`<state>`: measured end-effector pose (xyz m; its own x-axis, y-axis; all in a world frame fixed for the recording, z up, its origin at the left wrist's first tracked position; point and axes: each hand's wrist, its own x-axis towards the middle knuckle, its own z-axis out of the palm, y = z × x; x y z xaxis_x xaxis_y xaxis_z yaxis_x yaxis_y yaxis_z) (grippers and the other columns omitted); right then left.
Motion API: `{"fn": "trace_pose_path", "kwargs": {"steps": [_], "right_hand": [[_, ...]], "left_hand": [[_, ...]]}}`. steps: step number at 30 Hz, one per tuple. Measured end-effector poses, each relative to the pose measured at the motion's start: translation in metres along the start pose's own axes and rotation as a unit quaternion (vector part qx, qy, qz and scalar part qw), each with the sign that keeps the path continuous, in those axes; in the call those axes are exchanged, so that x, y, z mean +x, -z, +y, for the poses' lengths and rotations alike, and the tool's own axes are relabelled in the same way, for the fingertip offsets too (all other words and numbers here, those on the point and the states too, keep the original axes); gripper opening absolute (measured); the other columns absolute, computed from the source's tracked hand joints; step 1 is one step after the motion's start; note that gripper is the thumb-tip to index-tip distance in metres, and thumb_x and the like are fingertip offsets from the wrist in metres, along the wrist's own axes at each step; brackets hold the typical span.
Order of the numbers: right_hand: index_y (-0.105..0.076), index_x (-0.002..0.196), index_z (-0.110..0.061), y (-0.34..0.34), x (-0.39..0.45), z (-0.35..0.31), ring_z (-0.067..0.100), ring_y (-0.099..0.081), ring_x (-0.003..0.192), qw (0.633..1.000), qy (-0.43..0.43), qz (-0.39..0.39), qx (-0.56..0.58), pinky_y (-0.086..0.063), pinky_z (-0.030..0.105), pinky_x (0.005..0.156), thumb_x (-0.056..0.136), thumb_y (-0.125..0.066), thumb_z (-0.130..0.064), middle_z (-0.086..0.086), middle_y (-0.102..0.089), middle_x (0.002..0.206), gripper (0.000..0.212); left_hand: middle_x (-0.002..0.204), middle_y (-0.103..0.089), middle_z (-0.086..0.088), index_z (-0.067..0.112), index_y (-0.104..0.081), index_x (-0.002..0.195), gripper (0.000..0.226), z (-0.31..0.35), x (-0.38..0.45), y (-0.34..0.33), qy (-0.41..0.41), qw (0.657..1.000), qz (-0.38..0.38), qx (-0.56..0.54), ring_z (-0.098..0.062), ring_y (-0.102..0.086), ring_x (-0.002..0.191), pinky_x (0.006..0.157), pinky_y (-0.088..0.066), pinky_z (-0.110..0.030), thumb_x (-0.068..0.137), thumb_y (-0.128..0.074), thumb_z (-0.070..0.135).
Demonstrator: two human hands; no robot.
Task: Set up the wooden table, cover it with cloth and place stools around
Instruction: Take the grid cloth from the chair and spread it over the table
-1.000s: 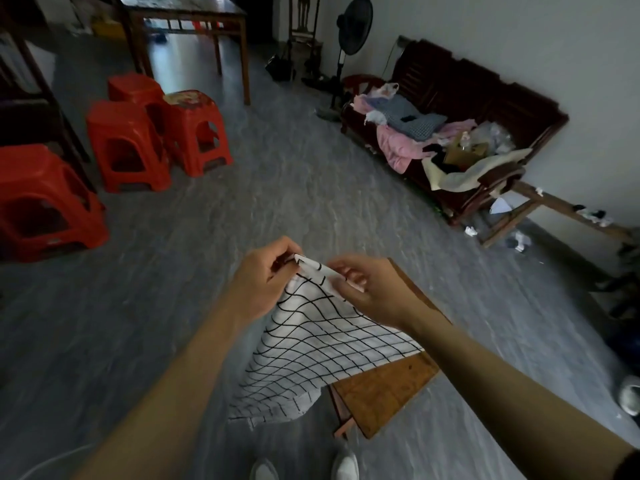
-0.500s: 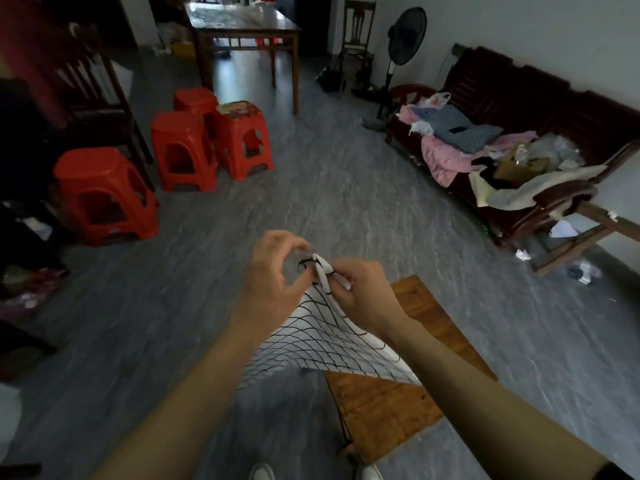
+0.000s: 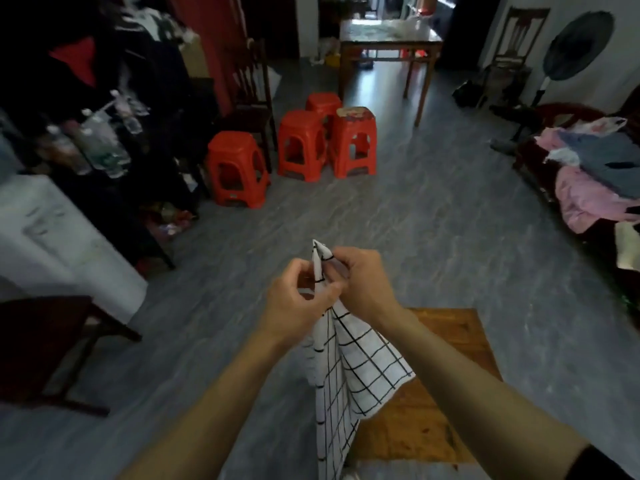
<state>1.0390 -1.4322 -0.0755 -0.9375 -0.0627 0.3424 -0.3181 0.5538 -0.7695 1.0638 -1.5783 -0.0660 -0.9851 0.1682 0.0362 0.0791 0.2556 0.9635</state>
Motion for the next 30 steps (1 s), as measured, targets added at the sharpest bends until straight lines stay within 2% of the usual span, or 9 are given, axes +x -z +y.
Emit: {"fn": "trace_pose_path", "kwargs": {"steps": [3, 6, 8, 10, 13, 19, 22, 26, 30], "right_hand": [[-0.067, 0.074, -0.016, -0.002, -0.006, -0.012, 0.015, -0.055, 0.054, 0.999, 0.014, 0.005, -0.032, -0.048, 0.042, 0.053, 0.090, -0.060, -0.018, -0.004, -0.059, 0.060, 0.018], [-0.062, 0.067, -0.015, -0.004, -0.022, -0.033, 0.011, -0.048, 0.048, 0.999, 0.033, -0.001, -0.044, -0.043, 0.037, 0.048, 0.091, -0.062, -0.018, -0.006, -0.053, 0.054, 0.024], [-0.056, 0.064, -0.017, 0.000, -0.039, -0.041, 0.009, -0.042, 0.046, 0.997, 0.046, -0.006, -0.061, -0.034, 0.027, 0.046, 0.091, -0.064, -0.018, -0.009, -0.047, 0.051, 0.028], [-0.057, 0.065, -0.019, 0.010, -0.053, -0.043, 0.008, -0.041, 0.047, 0.994, 0.051, -0.010, -0.096, -0.033, 0.025, 0.047, 0.091, -0.064, -0.017, -0.010, -0.046, 0.052, 0.026], [-0.072, 0.083, -0.018, 0.031, -0.070, -0.040, 0.006, -0.051, 0.055, 0.986, 0.057, -0.036, -0.149, -0.042, 0.028, 0.050, 0.088, -0.063, -0.009, -0.011, -0.056, 0.061, 0.014], [-0.068, 0.084, -0.014, 0.053, -0.093, -0.038, 0.019, -0.052, 0.060, 0.962, 0.134, -0.070, -0.227, -0.047, 0.038, 0.054, 0.089, -0.060, -0.010, -0.001, -0.062, 0.070, 0.010], [-0.065, 0.082, -0.012, 0.064, -0.096, -0.030, 0.021, -0.053, 0.063, 0.962, 0.148, -0.068, -0.218, -0.048, 0.042, 0.057, 0.091, -0.058, -0.013, 0.001, -0.061, 0.072, 0.011], [-0.066, 0.089, -0.015, 0.079, -0.102, -0.007, 0.017, -0.054, 0.067, 0.967, 0.160, -0.082, -0.179, -0.048, 0.039, 0.061, 0.093, -0.056, -0.017, -0.003, -0.063, 0.077, 0.011], [-0.064, 0.092, -0.017, 0.101, -0.114, 0.026, 0.010, -0.051, 0.063, 0.980, 0.147, -0.097, -0.097, -0.042, 0.029, 0.057, 0.094, -0.061, -0.023, -0.010, -0.058, 0.073, 0.006]], "left_hand": [[0.090, -0.071, 0.004, 0.021, -0.064, 0.098, 0.028, 0.001, -0.019, 0.002, -0.016, 0.999, 0.030, 0.021, -0.009, -0.068, 0.084, 0.070, -0.058, -0.027, 0.074, -0.078, 0.024], [0.070, -0.064, 0.010, 0.025, -0.061, 0.079, 0.016, -0.001, -0.041, 0.000, -0.022, 0.987, 0.120, 0.107, 0.004, -0.060, 0.065, 0.055, -0.045, -0.011, 0.078, -0.076, 0.019], [0.061, -0.054, 0.011, 0.025, -0.054, 0.068, 0.024, -0.008, -0.057, 0.000, -0.029, 0.973, 0.168, 0.157, 0.002, -0.051, 0.056, 0.048, -0.035, -0.011, 0.083, -0.070, 0.015], [0.064, -0.052, 0.009, 0.020, -0.055, 0.070, 0.021, -0.017, -0.071, 0.009, -0.047, 0.963, 0.186, 0.188, -0.003, -0.049, 0.057, 0.049, -0.033, -0.014, 0.086, -0.068, 0.013], [0.075, -0.056, 0.006, 0.018, -0.057, 0.078, 0.015, -0.027, -0.088, 0.032, -0.080, 0.947, 0.184, 0.251, -0.007, -0.051, 0.067, 0.058, -0.043, -0.026, 0.085, -0.065, 0.007], [0.084, -0.053, 0.005, 0.021, -0.053, 0.089, 0.010, -0.008, -0.120, 0.039, -0.112, 0.896, 0.145, 0.404, -0.019, -0.051, 0.070, 0.060, -0.041, -0.033, 0.090, -0.059, 0.013], [0.083, -0.053, 0.004, 0.022, -0.048, 0.091, 0.007, 0.008, -0.128, 0.034, -0.098, 0.867, 0.133, 0.470, -0.022, -0.052, 0.072, 0.061, -0.037, -0.033, 0.094, -0.054, 0.020], [0.085, -0.061, -0.001, 0.020, -0.046, 0.092, 0.007, 0.029, -0.134, 0.015, -0.057, 0.838, 0.102, 0.533, -0.025, -0.055, 0.074, 0.062, -0.047, -0.040, 0.096, -0.051, 0.020], [0.090, -0.061, -0.002, 0.020, -0.046, 0.093, 0.005, 0.056, -0.138, -0.026, -0.002, 0.820, 0.080, 0.566, -0.026, -0.057, 0.081, 0.069, -0.049, -0.042, 0.098, -0.047, 0.022]]}}
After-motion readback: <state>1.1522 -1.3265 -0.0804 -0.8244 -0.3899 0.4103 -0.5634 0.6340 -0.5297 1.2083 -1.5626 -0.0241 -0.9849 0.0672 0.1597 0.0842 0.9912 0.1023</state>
